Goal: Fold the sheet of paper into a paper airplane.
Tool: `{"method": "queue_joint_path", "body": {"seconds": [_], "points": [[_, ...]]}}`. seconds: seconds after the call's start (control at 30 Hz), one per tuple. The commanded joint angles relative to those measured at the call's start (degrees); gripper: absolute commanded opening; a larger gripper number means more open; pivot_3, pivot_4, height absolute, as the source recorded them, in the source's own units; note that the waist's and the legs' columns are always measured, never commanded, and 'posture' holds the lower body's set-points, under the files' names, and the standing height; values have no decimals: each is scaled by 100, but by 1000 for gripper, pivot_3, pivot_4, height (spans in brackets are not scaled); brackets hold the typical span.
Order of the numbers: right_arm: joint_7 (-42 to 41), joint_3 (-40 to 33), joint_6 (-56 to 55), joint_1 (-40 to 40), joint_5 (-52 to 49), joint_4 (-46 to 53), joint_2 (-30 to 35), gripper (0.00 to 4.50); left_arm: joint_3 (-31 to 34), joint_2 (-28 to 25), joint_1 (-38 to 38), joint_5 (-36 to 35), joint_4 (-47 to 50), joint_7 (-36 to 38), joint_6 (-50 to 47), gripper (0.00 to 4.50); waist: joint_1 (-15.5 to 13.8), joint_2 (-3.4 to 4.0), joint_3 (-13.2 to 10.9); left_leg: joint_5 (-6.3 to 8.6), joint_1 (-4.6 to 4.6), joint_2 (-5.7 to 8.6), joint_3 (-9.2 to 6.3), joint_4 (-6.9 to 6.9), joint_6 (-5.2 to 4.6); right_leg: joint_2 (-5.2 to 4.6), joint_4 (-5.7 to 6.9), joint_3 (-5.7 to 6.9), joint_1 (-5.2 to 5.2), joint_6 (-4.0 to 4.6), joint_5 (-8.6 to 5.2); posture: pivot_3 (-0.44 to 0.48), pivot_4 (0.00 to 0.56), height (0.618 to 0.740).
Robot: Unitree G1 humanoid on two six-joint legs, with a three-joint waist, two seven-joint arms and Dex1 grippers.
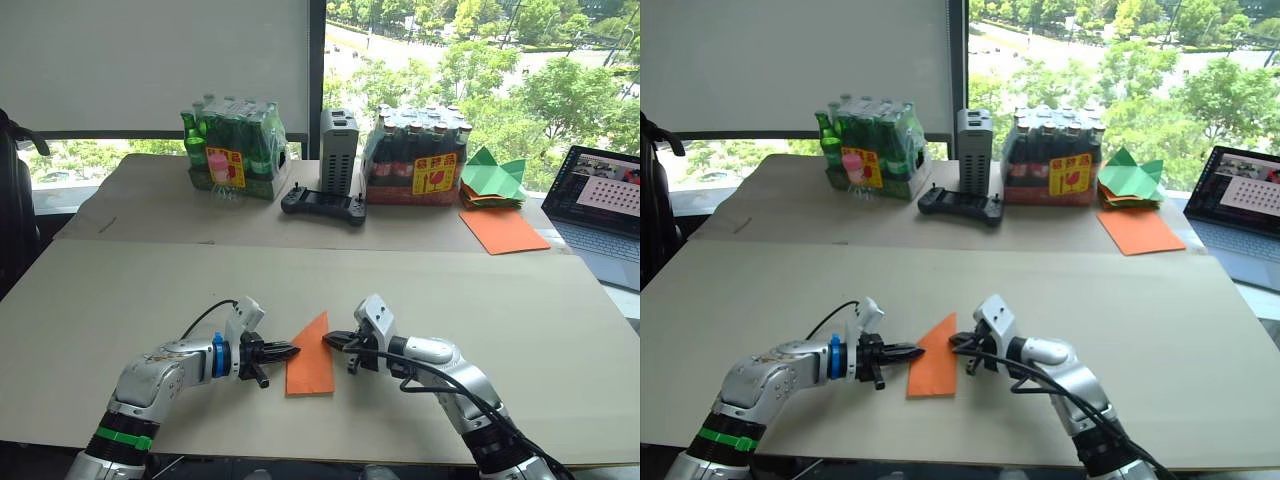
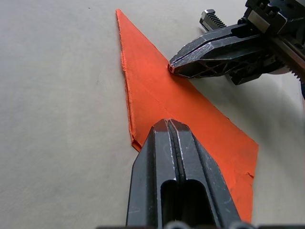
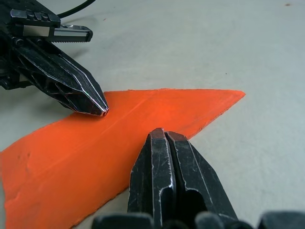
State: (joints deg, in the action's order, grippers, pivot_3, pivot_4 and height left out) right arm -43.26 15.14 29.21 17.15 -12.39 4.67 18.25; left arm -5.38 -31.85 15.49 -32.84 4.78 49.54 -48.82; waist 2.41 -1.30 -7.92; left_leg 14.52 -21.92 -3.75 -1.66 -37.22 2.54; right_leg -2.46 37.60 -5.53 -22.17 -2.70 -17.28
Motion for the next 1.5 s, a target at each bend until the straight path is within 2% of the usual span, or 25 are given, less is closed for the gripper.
{"method": "queue_joint_path", "body": {"seconds": [0.03,1.5], "points": [[-127,171,127,-149,24,125,151,20,-114,-55,-77,192,-130,-113,-120,41,1,0,0,0,0,0,0,0,0,0,0,0,0,0,0,0,150,740],[-987,655,963,-615,-523,1037,1070,20,-106,-55,-60,199,-166,-128,-105,41,-12,-2,1,0,1,0,0,0,0,0,-4,0,3,0,0,0,150,740]]}}
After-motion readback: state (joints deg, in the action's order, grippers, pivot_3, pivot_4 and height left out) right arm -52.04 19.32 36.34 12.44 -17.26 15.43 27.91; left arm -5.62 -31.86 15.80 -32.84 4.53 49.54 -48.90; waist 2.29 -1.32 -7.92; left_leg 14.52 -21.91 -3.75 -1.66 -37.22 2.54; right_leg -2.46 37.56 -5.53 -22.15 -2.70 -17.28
